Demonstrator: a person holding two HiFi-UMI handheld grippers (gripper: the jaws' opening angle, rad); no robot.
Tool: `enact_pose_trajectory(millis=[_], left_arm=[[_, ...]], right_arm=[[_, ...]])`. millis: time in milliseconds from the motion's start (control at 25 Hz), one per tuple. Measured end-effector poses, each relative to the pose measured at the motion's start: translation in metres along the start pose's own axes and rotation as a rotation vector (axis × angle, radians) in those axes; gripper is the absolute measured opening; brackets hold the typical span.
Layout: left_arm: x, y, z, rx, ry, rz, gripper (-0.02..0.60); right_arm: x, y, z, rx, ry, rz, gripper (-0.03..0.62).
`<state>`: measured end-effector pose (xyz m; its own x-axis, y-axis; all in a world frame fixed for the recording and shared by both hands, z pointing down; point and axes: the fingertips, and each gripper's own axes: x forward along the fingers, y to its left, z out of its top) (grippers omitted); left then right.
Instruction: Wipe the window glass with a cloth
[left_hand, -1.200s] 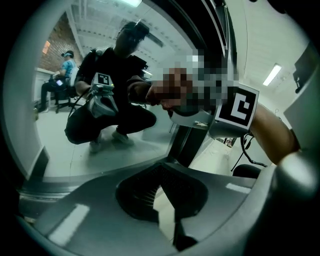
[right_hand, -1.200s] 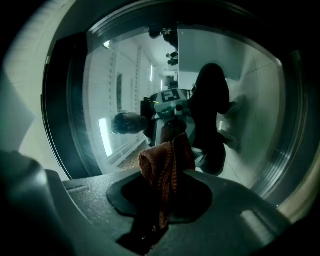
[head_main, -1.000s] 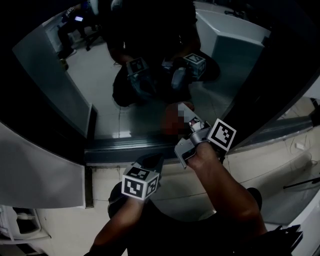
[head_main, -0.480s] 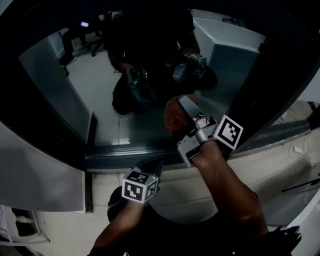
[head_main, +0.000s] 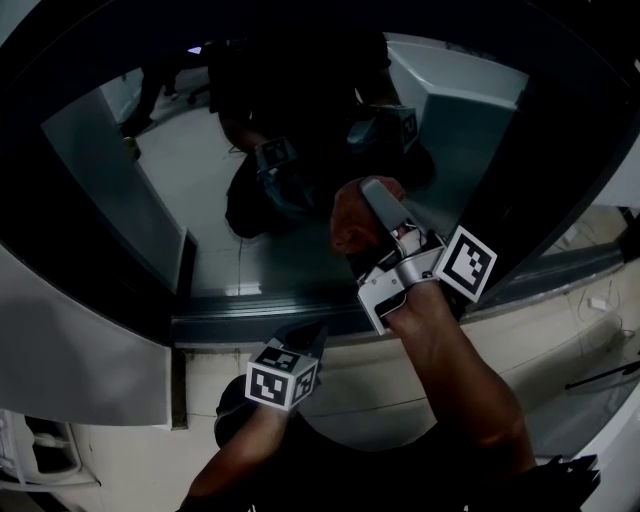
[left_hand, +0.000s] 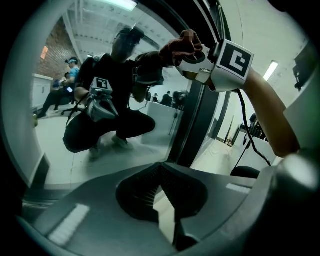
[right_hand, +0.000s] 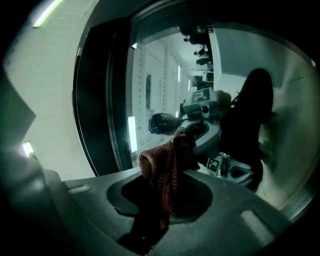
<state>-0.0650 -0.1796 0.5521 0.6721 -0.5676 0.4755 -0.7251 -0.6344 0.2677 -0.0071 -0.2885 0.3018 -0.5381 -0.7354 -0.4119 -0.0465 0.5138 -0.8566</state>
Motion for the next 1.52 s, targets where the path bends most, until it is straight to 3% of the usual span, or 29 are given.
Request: enact_pose_trajectory(millis=[200,400,720,960,1280,1400,1520], left_arm=[[0.017,-0.012,0.025,0.007,0.021,-0.001,0.017],[0.016,-0.010,0.035,0.000,0.011,0.009,0.017],[-0.023,-0.020,0.068,-0.043,-0.006,0.043,0.017],[-0.084,-0.061,0.129,-0.057,0.031,0.047,0.017],[-0.198,-0.086,0.211,-0.125,0.048,0.074,0.017],[-0.243,-0.096,0.235,-0.143,0.071,0.072,0.017],[-0.282,-0.103,0.262,-0.158,0.077,0.057,0.017]], right_arm=[[0.007,-0.002,0.026,0.020,0.011,0.009,0.071],[0.008,-0.003,0.027,0.024,0.012,0.014,0.071],[0.004,-0.002,0.019,0.044,0.034,-0.094,0.071],[-0.003,0.010,0.023,0.003,0.037,-0.218,0.071],[-0.001,0.008,0.025,-0.048,0.065,-0.455,0.071],[0.003,0.040,0.018,-0.100,0.130,-0.511,0.071],[0.005,0.108,0.002,-0.151,0.218,-0.509,0.071]])
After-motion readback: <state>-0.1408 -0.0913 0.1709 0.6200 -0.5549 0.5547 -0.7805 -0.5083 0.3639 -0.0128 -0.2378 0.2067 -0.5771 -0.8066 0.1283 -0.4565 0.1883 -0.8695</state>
